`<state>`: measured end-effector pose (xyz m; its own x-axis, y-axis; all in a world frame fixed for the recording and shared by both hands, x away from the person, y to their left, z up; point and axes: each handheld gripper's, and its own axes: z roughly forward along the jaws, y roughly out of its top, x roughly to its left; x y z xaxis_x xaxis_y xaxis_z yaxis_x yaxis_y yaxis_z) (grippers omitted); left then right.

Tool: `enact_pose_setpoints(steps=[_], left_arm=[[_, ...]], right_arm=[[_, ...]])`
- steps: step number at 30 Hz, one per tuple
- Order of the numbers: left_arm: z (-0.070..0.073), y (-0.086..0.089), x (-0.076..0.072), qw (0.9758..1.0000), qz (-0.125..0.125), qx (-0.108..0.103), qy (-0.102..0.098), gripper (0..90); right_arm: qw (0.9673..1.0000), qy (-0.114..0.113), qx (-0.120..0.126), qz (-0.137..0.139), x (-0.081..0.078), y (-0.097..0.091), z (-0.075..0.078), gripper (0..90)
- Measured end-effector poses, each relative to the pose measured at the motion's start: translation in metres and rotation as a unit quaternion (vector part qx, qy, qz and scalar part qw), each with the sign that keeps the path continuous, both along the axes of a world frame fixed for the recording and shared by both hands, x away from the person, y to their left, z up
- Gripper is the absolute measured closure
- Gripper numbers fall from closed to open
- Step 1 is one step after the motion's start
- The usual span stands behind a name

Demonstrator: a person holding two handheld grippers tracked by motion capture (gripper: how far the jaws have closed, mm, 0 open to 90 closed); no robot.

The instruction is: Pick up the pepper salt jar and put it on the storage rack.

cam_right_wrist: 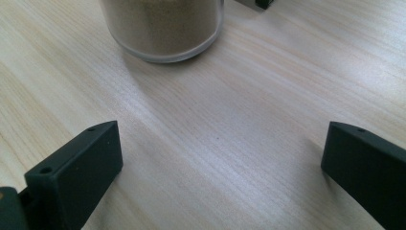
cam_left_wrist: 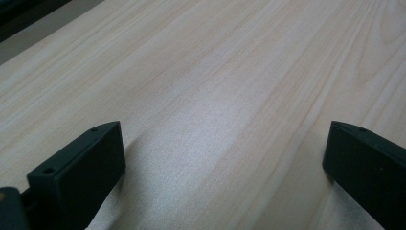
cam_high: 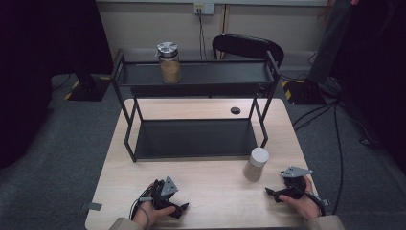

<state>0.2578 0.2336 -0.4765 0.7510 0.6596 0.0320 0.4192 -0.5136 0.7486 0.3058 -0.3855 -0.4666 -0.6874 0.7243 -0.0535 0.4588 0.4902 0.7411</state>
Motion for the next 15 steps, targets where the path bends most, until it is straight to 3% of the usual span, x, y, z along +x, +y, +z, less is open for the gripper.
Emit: enact_pose_setpoints(steps=[15], left_arm=[[0.0, -0.0002, 0.0001, 1.0, 0.001, 0.0, 0.0, 0.0]], right_arm=[[0.9999, 0.001, 0.001, 0.013, 0.0013, -0.0021, 0.0002, 0.0]])
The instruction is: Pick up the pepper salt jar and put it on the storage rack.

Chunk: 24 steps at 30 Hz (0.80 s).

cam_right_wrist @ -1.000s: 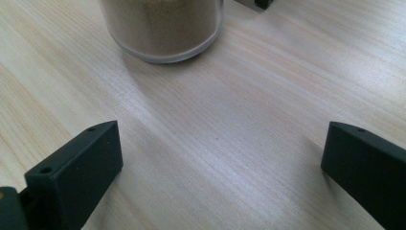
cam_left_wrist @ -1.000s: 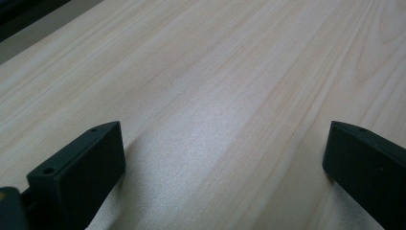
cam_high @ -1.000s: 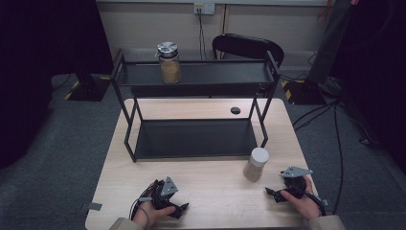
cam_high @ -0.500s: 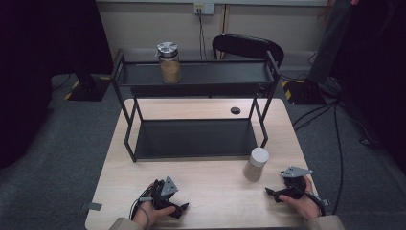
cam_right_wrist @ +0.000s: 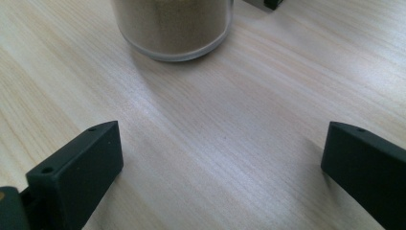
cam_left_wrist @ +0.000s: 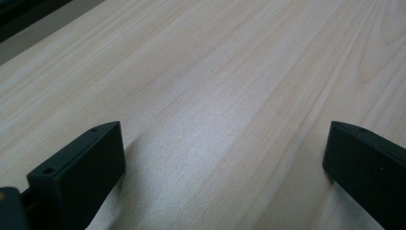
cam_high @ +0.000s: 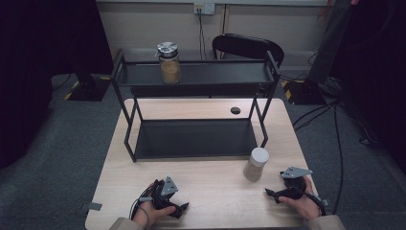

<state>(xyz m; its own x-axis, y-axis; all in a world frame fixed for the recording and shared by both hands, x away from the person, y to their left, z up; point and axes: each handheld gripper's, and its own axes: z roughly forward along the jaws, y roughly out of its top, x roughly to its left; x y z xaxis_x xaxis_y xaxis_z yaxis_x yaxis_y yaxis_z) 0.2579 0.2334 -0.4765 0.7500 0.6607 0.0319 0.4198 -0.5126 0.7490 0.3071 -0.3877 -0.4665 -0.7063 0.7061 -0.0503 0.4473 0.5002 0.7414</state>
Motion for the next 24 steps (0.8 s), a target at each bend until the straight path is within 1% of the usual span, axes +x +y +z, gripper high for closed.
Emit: enact_pose_setpoints(steps=[2, 3, 4, 7, 8, 10, 11, 13, 15, 21, 24], left_arm=[[0.0, 0.0, 0.0, 1.0, 0.0, 0.0, 0.0, 0.0], [0.0, 0.0, 0.0, 1.0, 0.0, 0.0, 0.0, 0.0], [0.0, 0.0, 0.0, 1.0, 0.0, 0.0, 0.0, 0.0], [0.0, 0.0, 0.0, 1.0, 0.0, 0.0, 0.0, 0.0], [0.0, 0.0, 0.0, 1.0, 0.0, 0.0, 0.0, 0.0], [0.0, 0.0, 0.0, 1.0, 0.0, 0.0, 0.0, 0.0], [0.0, 0.0, 0.0, 1.0, 0.0, 0.0, 0.0, 0.0], [0.0, 0.0, 0.0, 1.0, 0.001, 0.0, 0.0, 0.0], [0.0, 0.0, 0.0, 1.0, 0.001, 0.0, 0.0, 0.0], [0.0, 0.0, 0.0, 1.0, 0.0, 0.001, -0.001, 0.0], [0.0, 0.0, 0.0, 1.0, 0.001, 0.0, 0.0, 0.0]], right_arm=[[1.0, 0.005, 0.001, 0.003, 0.001, 0.0, 0.002, 0.7], [1.0, 0.004, -0.001, 0.006, 0.001, 0.0, 0.004, 1.3], [1.0, -0.002, 0.001, 0.003, 0.0, 0.0, 0.004, 0.9], [0.9998, -0.008, 0.016, 0.002, -0.003, -0.001, 0.008, 0.8], [0.9997, -0.009, 0.021, 0.006, -0.003, -0.001, 0.01, 0.9], [0.9997, -0.014, 0.02, 0.004, -0.005, 0.001, 0.014, 0.4], [0.9996, -0.014, 0.023, 0.004, -0.005, 0.002, 0.014, 0.5], [0.9993, -0.009, 0.034, 0.011, -0.002, 0.002, 0.018, 0.6], [0.9988, -0.014, 0.045, 0.01, -0.003, 0.003, 0.02, 0.6], [0.9975, -0.027, 0.062, 0.019, 0.0, 0.008, 0.035, 0.4], [0.9968, -0.024, 0.073, 0.021, 0.004, 0.01, 0.041, 0.4]])
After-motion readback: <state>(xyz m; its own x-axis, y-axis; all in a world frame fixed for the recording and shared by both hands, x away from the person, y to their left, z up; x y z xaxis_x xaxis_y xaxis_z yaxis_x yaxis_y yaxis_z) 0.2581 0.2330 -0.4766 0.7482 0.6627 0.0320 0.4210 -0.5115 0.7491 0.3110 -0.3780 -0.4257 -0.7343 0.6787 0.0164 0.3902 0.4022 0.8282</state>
